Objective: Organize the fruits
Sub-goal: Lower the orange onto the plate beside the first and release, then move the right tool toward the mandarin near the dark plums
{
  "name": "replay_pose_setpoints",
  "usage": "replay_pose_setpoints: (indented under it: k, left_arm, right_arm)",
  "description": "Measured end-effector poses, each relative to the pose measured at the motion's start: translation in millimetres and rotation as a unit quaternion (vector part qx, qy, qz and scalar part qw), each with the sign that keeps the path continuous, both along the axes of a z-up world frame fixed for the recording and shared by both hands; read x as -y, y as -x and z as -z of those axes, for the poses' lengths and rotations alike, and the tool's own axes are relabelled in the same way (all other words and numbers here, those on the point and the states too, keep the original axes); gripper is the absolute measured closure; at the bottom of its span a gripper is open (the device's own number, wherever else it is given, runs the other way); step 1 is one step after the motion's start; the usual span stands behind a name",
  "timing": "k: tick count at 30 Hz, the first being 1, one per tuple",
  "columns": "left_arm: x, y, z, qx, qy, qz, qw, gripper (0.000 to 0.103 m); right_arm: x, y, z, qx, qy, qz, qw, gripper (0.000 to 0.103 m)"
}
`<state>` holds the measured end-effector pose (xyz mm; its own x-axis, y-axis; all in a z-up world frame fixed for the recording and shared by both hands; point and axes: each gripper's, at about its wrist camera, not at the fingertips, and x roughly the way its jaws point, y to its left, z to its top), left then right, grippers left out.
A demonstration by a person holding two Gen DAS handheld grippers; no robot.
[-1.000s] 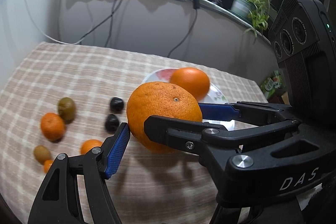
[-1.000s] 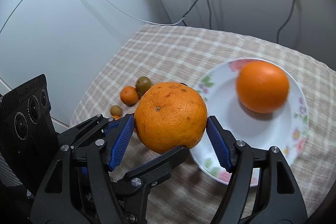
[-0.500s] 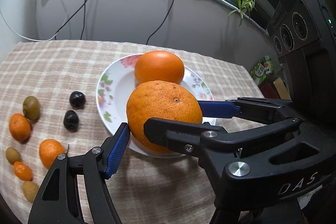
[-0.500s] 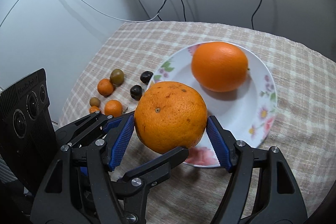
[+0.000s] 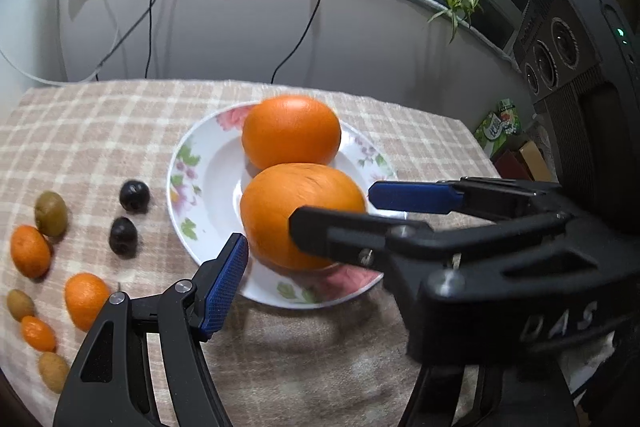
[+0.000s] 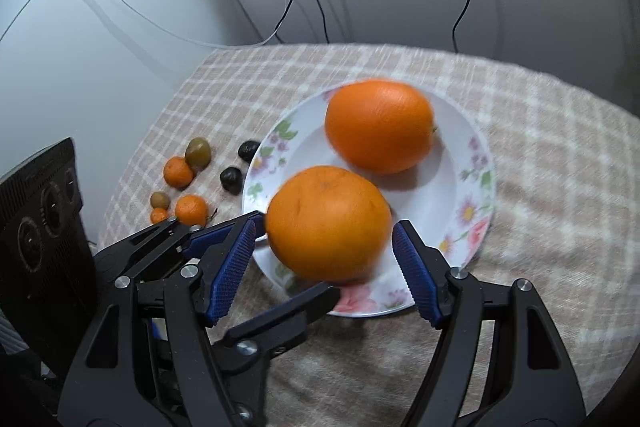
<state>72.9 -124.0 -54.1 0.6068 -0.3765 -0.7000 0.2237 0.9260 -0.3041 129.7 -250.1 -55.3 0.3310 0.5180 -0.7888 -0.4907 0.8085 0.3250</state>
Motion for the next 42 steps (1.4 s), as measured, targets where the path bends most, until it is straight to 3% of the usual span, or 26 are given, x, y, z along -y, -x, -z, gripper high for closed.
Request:
replay_pose_setpoints:
  k: [17, 24, 33, 40, 42]
  left_arm:
    - [-16.1, 15.0, -3.4, 0.013, 0.008, -0.010, 0.9998, 0.036]
    - [-41.7, 29.9, -7.1, 0.034, 0.014, -0.030, 0.9989, 0.036]
    - [-89.9, 57.1, 2.6, 0.020, 0.002, -0.073, 0.9972, 0.036]
    - [-125.0, 82.5, 17.2, -0.006, -0.003, -0.110, 0.9939, 0.049]
    - [-133.3, 90.0, 19.6, -0.007, -0.002, -0.121, 0.9926, 0.057]
  right_arm:
    - [-1.7, 9.2, -18.7, 0.037, -0.004, 0.003, 0.999, 0.029]
    - [-15.9, 20.7, -25.5, 0.070, -0.009, -0.012, 0.997, 0.028]
    - [-36.3, 39.9, -30.5, 0.120, -0.009, -0.028, 0.992, 0.024]
    - [-57.0, 57.9, -28.3, 0.120, -0.016, -0.065, 0.991, 0.023]
    - [-65.1, 62.6, -26.2, 0.119, -0.015, -0.079, 0.990, 0.023]
